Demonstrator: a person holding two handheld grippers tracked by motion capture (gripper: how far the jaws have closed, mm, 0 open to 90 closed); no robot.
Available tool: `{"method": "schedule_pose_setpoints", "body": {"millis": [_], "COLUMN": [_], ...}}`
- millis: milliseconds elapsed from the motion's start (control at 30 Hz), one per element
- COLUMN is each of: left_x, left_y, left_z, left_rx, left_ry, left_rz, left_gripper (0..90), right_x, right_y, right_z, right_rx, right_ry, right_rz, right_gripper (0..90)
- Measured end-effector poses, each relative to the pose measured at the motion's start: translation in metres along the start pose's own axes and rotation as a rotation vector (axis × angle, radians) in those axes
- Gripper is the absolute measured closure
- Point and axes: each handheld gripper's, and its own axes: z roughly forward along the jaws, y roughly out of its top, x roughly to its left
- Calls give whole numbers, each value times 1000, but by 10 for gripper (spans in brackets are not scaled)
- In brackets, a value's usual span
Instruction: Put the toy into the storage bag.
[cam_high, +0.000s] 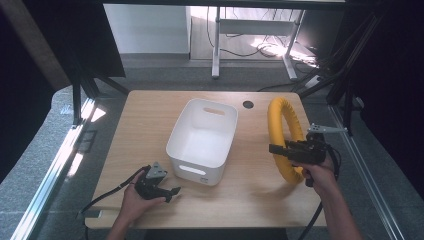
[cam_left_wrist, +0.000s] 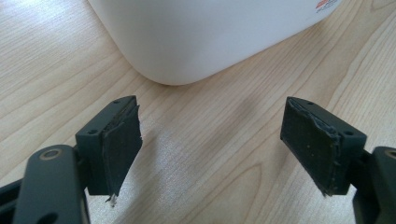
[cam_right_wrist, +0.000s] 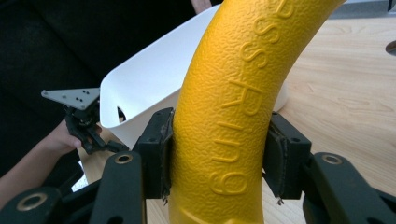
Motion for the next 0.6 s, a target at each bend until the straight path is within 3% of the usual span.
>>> {"method": "schedule_pose_setpoints", "body": {"millis": [600], "left_x": [0], "left_y": [0], "left_z": [0], "left_rx": [2], "left_ry": [1], "left_rz": [1], "left_gripper": [203], "right_x": [0], "right_y": [4], "right_z": [-7], "right_rx": [-100], "right_ry": [20], "right_rz": [5], "right_gripper": [501]}}
